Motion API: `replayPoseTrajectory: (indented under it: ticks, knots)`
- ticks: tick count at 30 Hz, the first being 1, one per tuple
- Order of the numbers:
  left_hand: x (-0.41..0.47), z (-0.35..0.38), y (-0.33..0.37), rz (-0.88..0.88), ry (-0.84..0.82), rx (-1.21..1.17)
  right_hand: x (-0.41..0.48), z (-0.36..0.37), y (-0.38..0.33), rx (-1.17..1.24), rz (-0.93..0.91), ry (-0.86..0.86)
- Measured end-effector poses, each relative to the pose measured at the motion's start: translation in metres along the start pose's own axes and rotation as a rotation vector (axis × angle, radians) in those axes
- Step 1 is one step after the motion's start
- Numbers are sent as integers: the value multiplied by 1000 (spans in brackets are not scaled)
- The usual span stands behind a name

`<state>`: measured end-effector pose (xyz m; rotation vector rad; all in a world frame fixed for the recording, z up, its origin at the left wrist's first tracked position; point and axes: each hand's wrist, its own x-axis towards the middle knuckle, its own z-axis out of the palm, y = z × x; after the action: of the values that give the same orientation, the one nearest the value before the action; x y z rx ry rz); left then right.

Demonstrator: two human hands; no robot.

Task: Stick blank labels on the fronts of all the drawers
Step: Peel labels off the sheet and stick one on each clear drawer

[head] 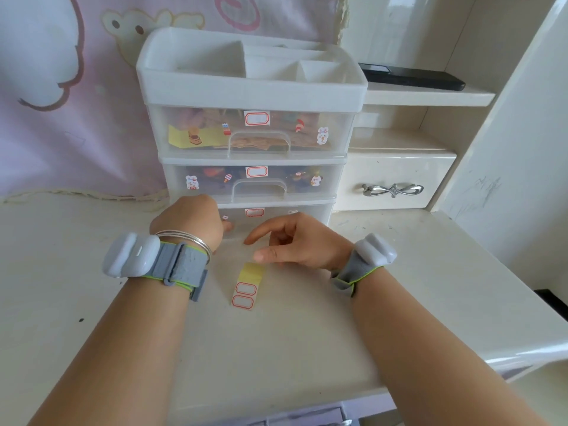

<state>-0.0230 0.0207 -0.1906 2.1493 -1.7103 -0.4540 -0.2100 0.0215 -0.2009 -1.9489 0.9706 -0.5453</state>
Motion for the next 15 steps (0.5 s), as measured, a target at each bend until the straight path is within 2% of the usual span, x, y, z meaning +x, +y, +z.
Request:
replayPoseTrajectory:
  ticks: [3,8,12,15]
  knots:
    - [-1,-1,1,10,18,46,-3,6,-8,-126,-44,-167]
    - [0,0,0,25,1,34,-3,9,-9,-251,-1,-224]
    - [-2,-2,0,24,-5,37,-4,6,-7,-212,-14,-180]
    - [-6,-4,6,36,-50,-8,-5,2,-7,-57,-51,-91]
